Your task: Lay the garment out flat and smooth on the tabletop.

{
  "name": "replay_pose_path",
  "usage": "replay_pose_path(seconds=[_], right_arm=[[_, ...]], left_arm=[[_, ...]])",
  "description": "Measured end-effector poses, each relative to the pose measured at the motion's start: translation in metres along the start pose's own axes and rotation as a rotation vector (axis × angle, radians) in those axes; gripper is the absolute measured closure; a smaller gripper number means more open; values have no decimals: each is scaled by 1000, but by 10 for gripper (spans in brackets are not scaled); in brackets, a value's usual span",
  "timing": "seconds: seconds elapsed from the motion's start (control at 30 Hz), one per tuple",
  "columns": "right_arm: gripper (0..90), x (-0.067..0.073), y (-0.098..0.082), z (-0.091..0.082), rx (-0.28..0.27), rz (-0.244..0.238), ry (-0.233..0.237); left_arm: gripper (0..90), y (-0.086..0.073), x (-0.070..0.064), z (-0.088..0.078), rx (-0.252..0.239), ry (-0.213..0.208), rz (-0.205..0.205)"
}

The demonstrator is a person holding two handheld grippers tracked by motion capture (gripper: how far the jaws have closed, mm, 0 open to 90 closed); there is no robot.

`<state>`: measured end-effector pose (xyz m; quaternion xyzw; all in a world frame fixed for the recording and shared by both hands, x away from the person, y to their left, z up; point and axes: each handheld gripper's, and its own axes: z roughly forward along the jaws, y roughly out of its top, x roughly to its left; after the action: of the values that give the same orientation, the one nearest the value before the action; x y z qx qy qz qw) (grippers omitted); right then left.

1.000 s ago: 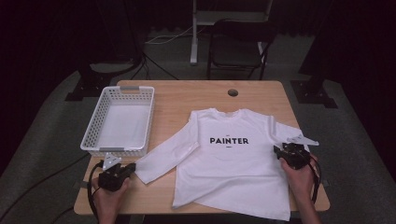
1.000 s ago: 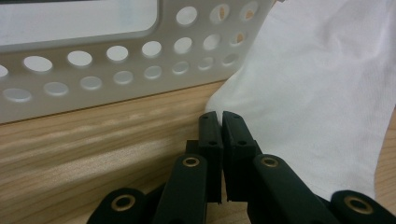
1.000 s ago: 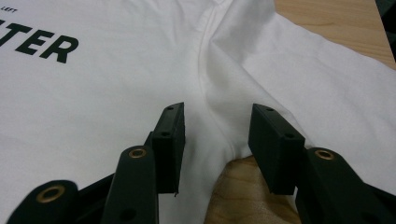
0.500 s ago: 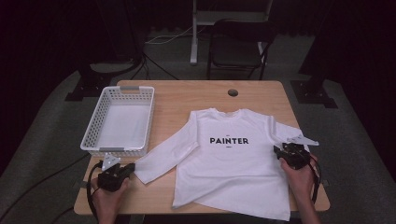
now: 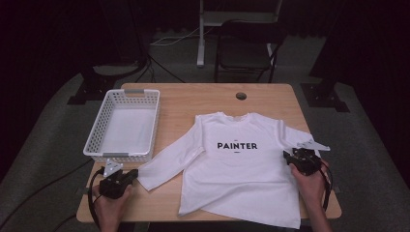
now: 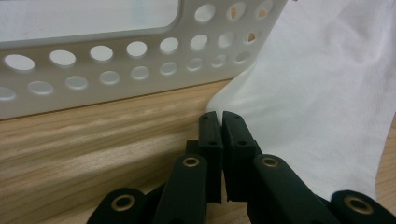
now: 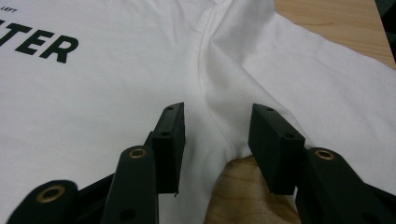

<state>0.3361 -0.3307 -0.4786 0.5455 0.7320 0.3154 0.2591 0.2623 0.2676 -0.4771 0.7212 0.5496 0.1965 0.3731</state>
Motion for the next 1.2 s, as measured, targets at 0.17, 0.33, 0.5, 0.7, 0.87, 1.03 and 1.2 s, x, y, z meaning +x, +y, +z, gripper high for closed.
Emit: replay_pose_path(seconds=[0.17,0.33,0.5,0.7,0.87,1.03,1.2], right_arm=[[554,0,0,0,-1,0,-1],[553,0,0,0,-1,0,-1],[554,0,0,0,-1,0,-1],[553,0,0,0,0,1,0],[553,0,0,0,0,2,1],[552,-1,0,0,1,6,3],[551,-1,0,0,1,9,2]], left_arm=[[882,0,1,-1,1,4,0],[882,-1,2,-2,3,8,1],[881,-1,4,-2,2,12,-3],[882,-1,5,-3,3,14,-7],[882,-1,6,-4,4,18,-8],[882,-2,9,-5,3,23,-12],[882,-2,10,-5,2,26,-16]])
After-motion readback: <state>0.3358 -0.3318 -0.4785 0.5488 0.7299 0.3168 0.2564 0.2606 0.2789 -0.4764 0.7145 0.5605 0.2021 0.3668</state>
